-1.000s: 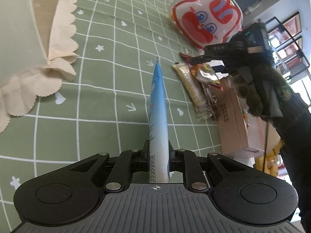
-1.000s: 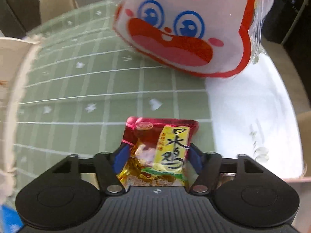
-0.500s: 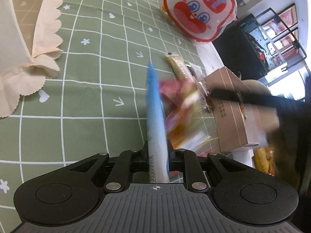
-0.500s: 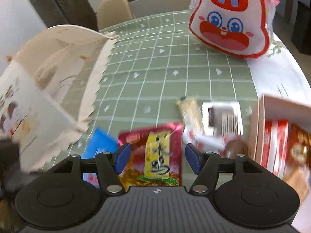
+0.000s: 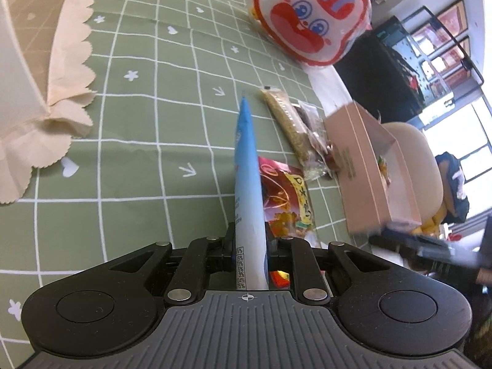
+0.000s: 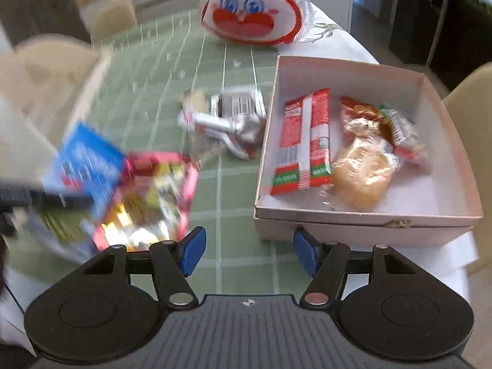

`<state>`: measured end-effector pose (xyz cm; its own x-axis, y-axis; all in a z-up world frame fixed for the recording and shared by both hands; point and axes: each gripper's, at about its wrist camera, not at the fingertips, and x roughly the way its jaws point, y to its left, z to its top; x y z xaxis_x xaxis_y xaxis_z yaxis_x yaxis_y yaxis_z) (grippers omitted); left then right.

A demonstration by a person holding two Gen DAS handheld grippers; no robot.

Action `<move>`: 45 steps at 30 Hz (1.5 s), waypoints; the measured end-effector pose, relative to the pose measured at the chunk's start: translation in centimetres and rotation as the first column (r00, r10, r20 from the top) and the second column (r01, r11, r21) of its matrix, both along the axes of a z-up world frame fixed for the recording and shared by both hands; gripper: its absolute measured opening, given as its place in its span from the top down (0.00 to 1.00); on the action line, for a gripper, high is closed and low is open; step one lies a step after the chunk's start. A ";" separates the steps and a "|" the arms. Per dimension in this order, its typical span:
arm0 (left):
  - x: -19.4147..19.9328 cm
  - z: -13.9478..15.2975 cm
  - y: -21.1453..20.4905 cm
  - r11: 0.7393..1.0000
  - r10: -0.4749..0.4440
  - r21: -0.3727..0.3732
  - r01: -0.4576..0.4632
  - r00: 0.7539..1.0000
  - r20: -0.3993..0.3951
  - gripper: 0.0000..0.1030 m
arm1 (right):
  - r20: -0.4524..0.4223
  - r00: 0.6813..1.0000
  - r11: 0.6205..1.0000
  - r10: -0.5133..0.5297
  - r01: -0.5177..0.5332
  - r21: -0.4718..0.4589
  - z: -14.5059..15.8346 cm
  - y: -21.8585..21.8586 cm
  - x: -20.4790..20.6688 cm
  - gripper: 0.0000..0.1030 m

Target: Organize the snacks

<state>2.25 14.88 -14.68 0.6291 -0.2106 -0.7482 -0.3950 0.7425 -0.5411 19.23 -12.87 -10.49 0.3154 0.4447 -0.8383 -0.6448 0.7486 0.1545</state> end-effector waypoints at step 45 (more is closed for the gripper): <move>-1.7 0.1 0.8 0.998 0.057 -0.021 -0.057 0.998 0.019 0.82 | -0.144 0.770 0.749 -0.621 0.638 0.180 -3.7 12.4 4.3 0.48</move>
